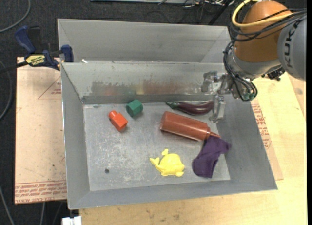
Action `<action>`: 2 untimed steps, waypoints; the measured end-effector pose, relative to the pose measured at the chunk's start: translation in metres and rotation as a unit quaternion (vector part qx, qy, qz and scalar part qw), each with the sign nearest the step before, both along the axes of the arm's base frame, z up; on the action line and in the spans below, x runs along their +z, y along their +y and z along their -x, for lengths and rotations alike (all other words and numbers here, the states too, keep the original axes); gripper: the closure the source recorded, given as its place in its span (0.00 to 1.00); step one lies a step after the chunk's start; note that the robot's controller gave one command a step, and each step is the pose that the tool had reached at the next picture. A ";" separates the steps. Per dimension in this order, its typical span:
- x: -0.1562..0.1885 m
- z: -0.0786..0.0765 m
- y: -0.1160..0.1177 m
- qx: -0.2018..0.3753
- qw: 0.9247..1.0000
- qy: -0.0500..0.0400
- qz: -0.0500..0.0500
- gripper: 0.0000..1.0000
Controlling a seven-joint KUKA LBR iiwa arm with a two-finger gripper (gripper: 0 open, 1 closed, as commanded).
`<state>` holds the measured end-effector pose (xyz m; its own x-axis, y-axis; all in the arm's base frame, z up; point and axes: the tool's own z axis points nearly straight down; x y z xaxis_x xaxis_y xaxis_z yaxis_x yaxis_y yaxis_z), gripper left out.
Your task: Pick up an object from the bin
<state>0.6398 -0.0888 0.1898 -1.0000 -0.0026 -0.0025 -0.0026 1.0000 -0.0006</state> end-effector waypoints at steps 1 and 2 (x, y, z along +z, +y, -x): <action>0.000 0.000 0.000 0.000 1.000 0.000 0.000 0.00; -0.015 0.001 0.003 0.031 1.000 -0.004 0.001 0.00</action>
Offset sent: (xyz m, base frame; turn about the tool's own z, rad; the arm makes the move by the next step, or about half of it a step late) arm -0.0117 0.0145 -0.0837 -0.2710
